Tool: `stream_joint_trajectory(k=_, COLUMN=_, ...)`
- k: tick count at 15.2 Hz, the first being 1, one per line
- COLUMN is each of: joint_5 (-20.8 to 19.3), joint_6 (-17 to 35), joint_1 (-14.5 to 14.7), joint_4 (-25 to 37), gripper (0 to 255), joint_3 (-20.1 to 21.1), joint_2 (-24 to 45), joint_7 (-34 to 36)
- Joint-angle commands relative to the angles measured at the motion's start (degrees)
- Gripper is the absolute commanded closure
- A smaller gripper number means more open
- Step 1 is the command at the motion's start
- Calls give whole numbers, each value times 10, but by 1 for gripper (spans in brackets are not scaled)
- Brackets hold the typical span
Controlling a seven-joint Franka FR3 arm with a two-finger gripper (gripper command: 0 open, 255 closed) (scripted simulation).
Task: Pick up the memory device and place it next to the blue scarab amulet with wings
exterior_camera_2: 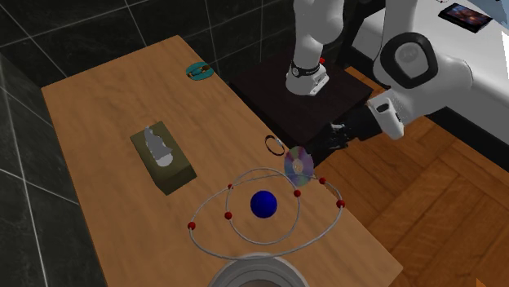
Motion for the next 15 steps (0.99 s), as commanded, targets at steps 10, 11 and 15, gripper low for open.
stream_joint_trajectory(k=10, joint_5=-5, joint_6=160, joint_1=120, joint_4=-137, gripper=0, joint_3=-251, joint_2=-110, joint_7=-59)
stream_joint_trajectory(k=11, joint_5=30, joint_6=207, joint_1=171, joint_4=-142, gripper=0, joint_3=-320, joint_2=-112, joint_7=-171)
stream_joint_trajectory(k=15, joint_5=286, joint_6=244, joint_1=398, joint_4=-104, gripper=0, joint_3=-582, joint_2=-74, joint_7=-694)
